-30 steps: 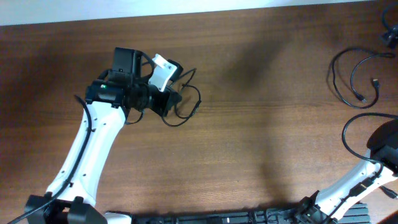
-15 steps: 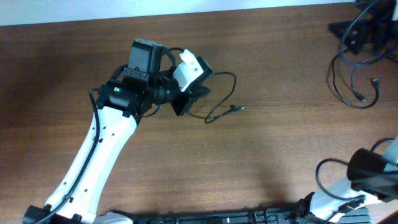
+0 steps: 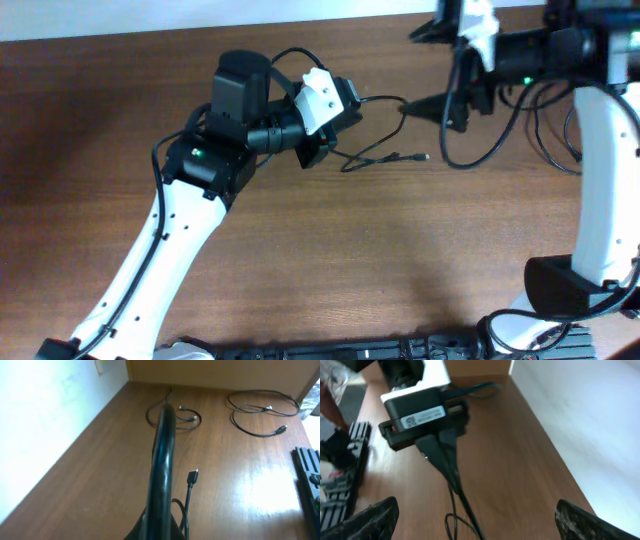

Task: Untangle cables

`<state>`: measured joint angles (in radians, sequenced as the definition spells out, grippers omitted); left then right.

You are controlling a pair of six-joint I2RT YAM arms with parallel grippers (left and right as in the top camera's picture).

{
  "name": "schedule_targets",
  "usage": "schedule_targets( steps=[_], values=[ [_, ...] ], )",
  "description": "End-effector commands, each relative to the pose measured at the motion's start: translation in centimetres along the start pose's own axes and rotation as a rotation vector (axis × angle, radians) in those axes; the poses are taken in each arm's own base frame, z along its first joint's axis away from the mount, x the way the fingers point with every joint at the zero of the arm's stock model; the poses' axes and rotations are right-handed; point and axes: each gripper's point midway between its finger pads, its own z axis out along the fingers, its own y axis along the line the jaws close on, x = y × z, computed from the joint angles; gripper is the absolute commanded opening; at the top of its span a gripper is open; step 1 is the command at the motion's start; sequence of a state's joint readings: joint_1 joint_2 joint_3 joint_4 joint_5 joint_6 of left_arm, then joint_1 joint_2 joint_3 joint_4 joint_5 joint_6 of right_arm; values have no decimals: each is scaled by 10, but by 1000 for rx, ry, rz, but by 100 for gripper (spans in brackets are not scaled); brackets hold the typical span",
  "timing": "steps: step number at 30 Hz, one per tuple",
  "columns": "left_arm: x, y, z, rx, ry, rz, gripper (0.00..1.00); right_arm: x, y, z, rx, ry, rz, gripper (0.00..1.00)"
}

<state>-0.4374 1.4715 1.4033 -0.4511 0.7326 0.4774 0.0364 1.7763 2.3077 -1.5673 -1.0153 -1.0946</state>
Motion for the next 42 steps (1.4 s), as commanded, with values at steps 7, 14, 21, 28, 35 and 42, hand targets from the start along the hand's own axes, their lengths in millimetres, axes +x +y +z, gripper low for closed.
schedule_targets(
  steps=[7, 14, 21, 28, 35, 42],
  values=[
    [-60, -27, -25, 95, -202, 157, 0, -5, 27, 29, -48, 114, -145, 83],
    [-53, -26, -25, 90, -175, 130, 0, 5, 22, 30, -15, 189, -158, 4],
    [-38, -25, -23, 78, -113, 74, 99, 5, 18, 31, -2, 192, -170, 4],
    [-14, -31, -22, 96, -18, -19, 99, 48, -49, 1, 350, 532, -139, 4],
    [36, -24, -26, -6, 207, -137, 99, 60, -123, -68, 846, 603, 98, 4],
    [55, -27, -31, -23, 293, -182, 99, 78, -171, -122, 1118, 398, 423, 4]
  ],
)
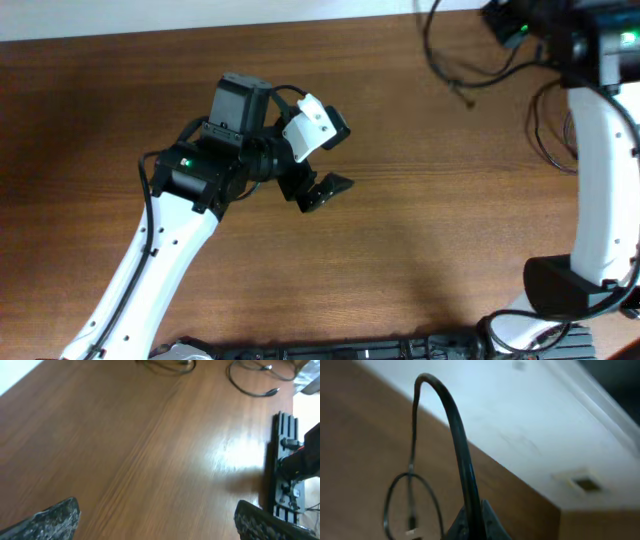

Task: Untangle cables

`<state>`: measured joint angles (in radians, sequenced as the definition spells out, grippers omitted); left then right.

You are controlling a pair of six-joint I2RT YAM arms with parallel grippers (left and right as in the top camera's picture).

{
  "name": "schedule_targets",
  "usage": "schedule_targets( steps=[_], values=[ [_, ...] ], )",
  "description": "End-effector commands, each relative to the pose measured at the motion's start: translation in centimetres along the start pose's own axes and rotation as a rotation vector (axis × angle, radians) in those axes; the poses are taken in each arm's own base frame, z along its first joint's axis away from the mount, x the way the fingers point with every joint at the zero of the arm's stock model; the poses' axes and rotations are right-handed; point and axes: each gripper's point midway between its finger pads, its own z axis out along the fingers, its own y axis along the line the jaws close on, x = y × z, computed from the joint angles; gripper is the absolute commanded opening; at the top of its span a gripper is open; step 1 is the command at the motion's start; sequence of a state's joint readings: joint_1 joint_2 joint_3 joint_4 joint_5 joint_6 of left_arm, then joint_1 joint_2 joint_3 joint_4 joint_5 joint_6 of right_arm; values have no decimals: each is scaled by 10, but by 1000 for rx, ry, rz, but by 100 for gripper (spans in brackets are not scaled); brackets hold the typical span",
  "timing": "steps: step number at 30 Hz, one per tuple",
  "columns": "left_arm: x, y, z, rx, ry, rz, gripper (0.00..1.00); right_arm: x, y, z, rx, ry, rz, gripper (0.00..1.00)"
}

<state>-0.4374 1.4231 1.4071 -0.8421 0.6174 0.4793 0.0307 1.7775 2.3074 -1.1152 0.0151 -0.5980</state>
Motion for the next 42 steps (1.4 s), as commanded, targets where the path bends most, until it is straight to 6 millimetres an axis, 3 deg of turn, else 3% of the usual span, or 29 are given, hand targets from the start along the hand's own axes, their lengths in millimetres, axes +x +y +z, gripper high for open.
schedule_targets(
  steps=[1, 8, 12, 19, 26, 28, 29, 37, 42],
  values=[
    [-4, 5, -8, -47, 0, 21, 99, 16, -38, 15, 98, 17, 281, 4],
    [-4, 4, -8, -46, 0, 21, 99, 59, -87, 72, 192, 49, 618, 4],
    [-4, 4, -8, -46, 0, 21, 99, 85, -98, 110, 211, 70, 798, 4],
    [-4, 4, -8, -46, 0, 21, 99, 106, -74, 182, 87, 92, 910, 4],
    [-4, 4, -8, -46, 0, 21, 99, 121, -45, 230, -36, 115, 1079, 4],
    [-4, 4, -8, -46, 0, 21, 99, 128, -41, 237, -39, 133, 1083, 48],
    [-4, 4, -8, -46, 0, 21, 99, 132, -39, 240, -40, 146, 1085, 99],
    [-4, 4, -8, -46, 0, 21, 99, 150, -31, 237, -61, 220, 1107, 99],
    [-4, 4, -8, -46, 0, 21, 99, 145, -2, 228, -247, 257, 1114, 99]
  ],
)
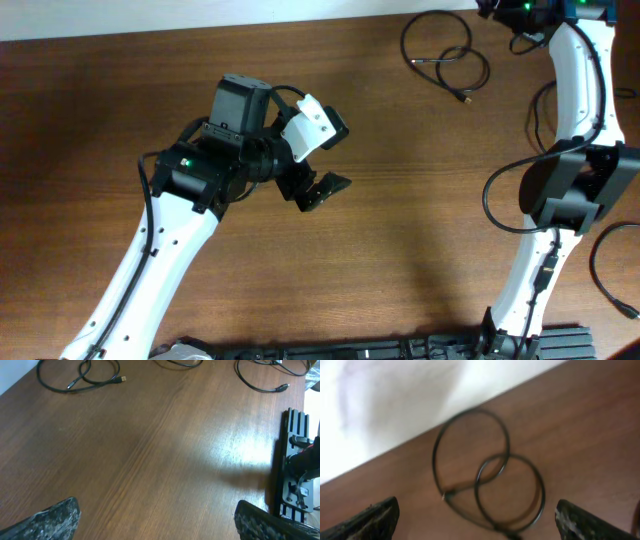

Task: Untangle cables

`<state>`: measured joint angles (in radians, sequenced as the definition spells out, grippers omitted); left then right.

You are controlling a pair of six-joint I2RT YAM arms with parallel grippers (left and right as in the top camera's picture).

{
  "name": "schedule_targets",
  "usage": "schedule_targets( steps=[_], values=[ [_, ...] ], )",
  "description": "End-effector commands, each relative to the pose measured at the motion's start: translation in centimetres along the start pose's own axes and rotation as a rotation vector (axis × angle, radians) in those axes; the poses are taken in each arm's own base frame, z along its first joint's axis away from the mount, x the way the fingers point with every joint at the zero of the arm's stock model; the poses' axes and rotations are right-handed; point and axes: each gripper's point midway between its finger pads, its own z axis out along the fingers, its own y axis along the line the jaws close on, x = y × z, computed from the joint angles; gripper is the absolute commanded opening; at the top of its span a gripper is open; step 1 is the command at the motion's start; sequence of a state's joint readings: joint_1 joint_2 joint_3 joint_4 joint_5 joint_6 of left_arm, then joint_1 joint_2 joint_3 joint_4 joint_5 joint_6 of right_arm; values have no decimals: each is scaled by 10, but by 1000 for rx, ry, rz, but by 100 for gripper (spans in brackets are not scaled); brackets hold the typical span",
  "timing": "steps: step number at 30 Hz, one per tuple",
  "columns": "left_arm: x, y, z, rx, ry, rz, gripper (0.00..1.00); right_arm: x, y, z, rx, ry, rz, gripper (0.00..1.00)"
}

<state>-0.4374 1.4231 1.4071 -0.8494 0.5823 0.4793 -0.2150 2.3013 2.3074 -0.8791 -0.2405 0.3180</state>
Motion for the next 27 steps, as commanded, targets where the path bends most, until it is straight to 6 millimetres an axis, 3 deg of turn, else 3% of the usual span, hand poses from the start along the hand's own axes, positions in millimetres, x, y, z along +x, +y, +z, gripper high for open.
schedule_targets(
  steps=[1, 7, 10, 16, 22, 27],
  values=[
    [-8, 0, -8, -18, -22, 25, 99, 16, 17, -5, -144, 87, -4, 99],
    [-8, 0, -8, -18, -22, 25, 99, 55, 18, -27, -155, 245, -82, 99],
    [-8, 0, -8, -18, -22, 25, 99, 76, 15, -51, -129, 328, -142, 99],
    [-8, 0, -8, -18, -22, 25, 99, 102, -21, -115, 144, 433, -148, 99],
    [-8, 0, -8, -18, -21, 24, 99, 123, -10, -175, 130, 489, -247, 99],
    [-8, 0, -8, -18, -22, 25, 99, 123, 16, -211, 96, 410, -329, 99]
  ],
)
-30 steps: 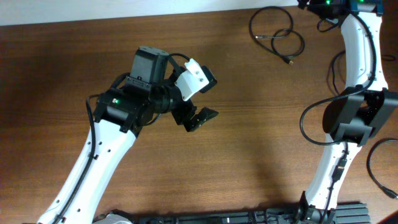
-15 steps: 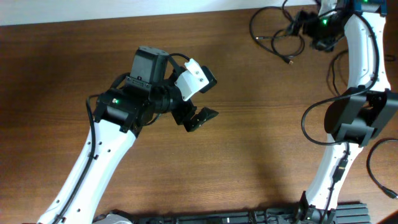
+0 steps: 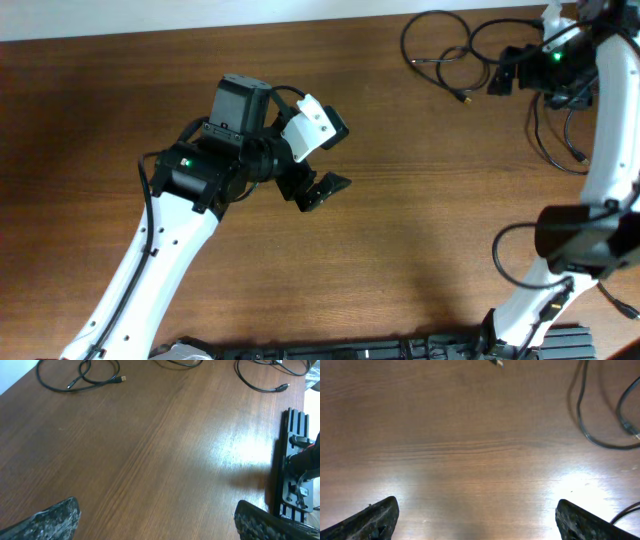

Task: Untangle cables

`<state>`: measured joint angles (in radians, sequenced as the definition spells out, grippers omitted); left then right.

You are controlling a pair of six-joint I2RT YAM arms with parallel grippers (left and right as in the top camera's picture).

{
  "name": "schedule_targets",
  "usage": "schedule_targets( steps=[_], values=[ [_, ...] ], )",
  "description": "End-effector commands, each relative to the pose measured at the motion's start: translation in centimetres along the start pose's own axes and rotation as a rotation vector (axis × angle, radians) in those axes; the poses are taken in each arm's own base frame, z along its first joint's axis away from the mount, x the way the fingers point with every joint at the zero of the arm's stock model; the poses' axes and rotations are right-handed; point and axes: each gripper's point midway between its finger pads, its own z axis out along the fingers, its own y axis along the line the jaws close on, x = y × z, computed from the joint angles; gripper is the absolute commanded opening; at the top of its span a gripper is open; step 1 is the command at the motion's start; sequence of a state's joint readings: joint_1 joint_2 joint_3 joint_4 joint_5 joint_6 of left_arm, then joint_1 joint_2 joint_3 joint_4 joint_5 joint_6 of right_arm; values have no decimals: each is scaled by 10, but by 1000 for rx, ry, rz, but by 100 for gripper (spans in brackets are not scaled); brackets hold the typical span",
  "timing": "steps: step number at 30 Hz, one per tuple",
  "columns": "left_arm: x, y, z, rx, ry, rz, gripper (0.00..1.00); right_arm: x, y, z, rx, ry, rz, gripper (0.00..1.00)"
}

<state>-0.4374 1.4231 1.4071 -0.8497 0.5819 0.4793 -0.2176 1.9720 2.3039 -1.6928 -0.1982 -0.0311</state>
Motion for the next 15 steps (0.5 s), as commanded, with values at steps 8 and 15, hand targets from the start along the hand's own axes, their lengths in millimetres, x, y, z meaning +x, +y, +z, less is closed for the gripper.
schedule_targets(
  steps=[8, 15],
  values=[
    [-8, 0, -8, -18, -22, 25, 99, 48, 85, -80, -39, -192, -281, 99],
    [-8, 0, -8, -18, -22, 25, 99, 127, 109, -75, -74, -105, -413, 99]
  ],
)
